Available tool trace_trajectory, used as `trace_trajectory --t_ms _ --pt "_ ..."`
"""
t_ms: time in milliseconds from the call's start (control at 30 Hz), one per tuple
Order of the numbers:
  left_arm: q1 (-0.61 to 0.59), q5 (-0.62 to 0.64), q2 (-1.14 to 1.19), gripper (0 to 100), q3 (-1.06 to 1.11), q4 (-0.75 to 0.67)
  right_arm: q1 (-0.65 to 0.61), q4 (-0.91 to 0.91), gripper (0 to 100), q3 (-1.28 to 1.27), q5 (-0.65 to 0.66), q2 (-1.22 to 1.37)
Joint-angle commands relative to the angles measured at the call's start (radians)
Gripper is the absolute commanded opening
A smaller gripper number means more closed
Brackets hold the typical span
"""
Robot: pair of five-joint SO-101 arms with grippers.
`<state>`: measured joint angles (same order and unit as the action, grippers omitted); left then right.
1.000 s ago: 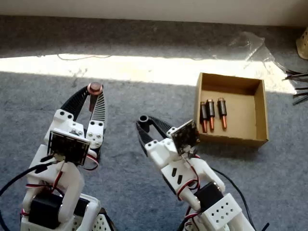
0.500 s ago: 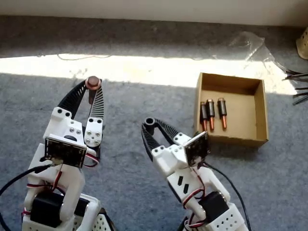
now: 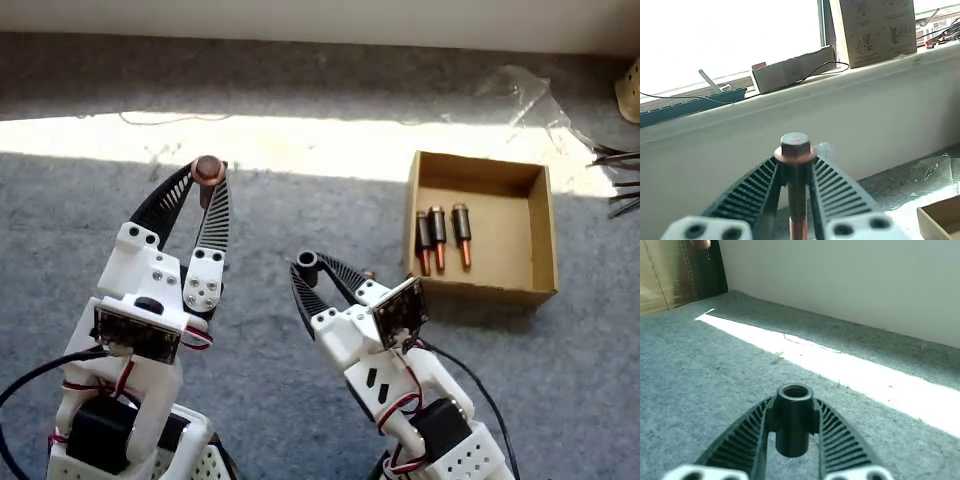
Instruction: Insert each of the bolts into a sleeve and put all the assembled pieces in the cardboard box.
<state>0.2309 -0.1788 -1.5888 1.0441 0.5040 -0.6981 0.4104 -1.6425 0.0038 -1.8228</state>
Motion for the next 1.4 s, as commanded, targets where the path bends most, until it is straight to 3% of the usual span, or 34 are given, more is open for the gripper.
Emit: trace_trajectory --t_ms 0,67,133,333,533,767,1000,1367 --pt "0.016 0.002 0.002 1 0.028 -0.104 -0.03 -0.005 0.4 0.012 0.095 -0.016" --pt "0.015 0.012 0.002 1 0.036 -0.132 -0.073 -0.005 0.4 0.012 0.149 -0.016" --pt "0.012 0.107 0.002 1 0.025 -0.138 -0.099 -0.004 0.4 0.01 0.158 -0.016" --pt "-0.087 0.333 0.001 1 -0.004 -0.143 -0.099 -0.002 0.4 0.007 0.158 -0.016" --pt "-0.087 0.493 0.004 1 -0.007 -0.143 -0.099 -0.005 0.4 -0.027 0.158 -0.016" --pt "-0.088 0.5 0.104 1 -0.096 -0.252 -0.099 -0.005 0.4 -0.027 0.158 -0.016" --pt "-0.058 0.505 0.386 1 -0.328 -0.064 -0.099 -0.002 0.4 -0.028 0.158 -0.016" --pt "0.113 0.451 0.286 1 -0.196 -0.032 -0.099 -0.002 0.4 -0.053 0.161 -0.016"
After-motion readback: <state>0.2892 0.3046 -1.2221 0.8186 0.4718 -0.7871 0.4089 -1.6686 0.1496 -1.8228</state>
